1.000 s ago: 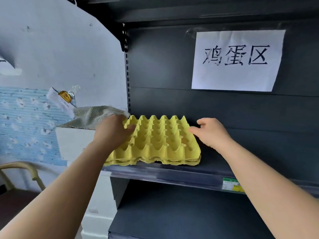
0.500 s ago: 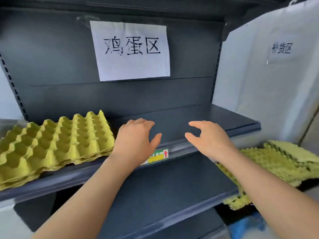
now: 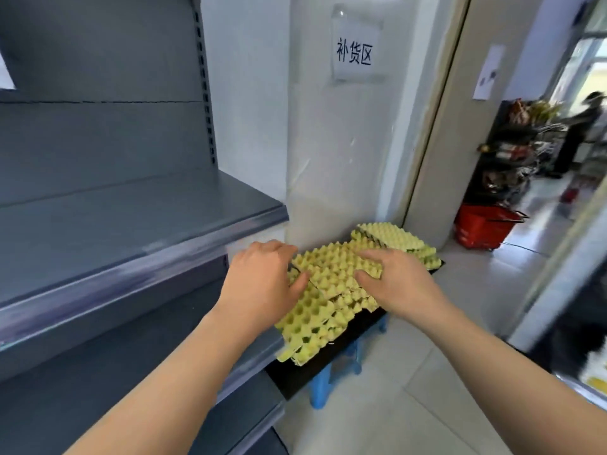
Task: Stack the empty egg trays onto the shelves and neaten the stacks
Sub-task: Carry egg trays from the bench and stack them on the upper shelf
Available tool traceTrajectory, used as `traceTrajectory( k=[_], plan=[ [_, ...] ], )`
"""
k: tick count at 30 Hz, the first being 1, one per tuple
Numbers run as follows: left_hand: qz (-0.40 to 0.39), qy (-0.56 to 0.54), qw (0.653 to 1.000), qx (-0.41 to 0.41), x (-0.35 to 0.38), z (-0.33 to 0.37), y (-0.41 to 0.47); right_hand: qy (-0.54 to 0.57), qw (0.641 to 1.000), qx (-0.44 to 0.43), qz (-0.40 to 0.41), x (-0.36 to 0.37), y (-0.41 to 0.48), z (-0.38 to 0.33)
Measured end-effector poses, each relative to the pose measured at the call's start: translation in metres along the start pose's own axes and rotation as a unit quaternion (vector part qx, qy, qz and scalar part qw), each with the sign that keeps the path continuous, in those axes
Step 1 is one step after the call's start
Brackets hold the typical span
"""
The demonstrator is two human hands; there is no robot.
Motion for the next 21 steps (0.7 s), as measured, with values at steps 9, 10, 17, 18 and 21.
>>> traceTrajectory(
  k=[9, 10, 17, 18, 21],
  plan=[
    [-0.081, 0.024, 0.996, -0.017, 0.156, 0.060, 0.103, -0.001, 0.996, 0.080, -0.039, 0.020, 0.076, 0.170],
    [-0.091, 0.030, 0.995, -0.024, 0.173, 0.060, 0.115, 0.001, 0.995, 0.087, -0.043, 0.026, 0.088, 0.185],
    [-0.159, 0.050, 0.983, -0.082, 0.284, 0.041, 0.204, 0.024, 0.990, 0.123, -0.068, 0.074, 0.190, 0.279],
    [-0.169, 0.049, 0.980, -0.089, 0.299, 0.038, 0.218, 0.029, 0.989, 0.126, -0.073, 0.083, 0.206, 0.291],
    [-0.200, 0.055, 0.972, -0.114, 0.339, 0.030, 0.255, 0.027, 0.987, 0.120, -0.103, 0.112, 0.253, 0.322]
  ],
)
Point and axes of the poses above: each hand's wrist, its own y-axis towards the middle knuckle, its own x-axis out of the palm, z = x × y, the point moved 2 cm from there along y, towards the middle knuckle, and after that the axes turned 5 degrees about -x, right-handed, at the moved point
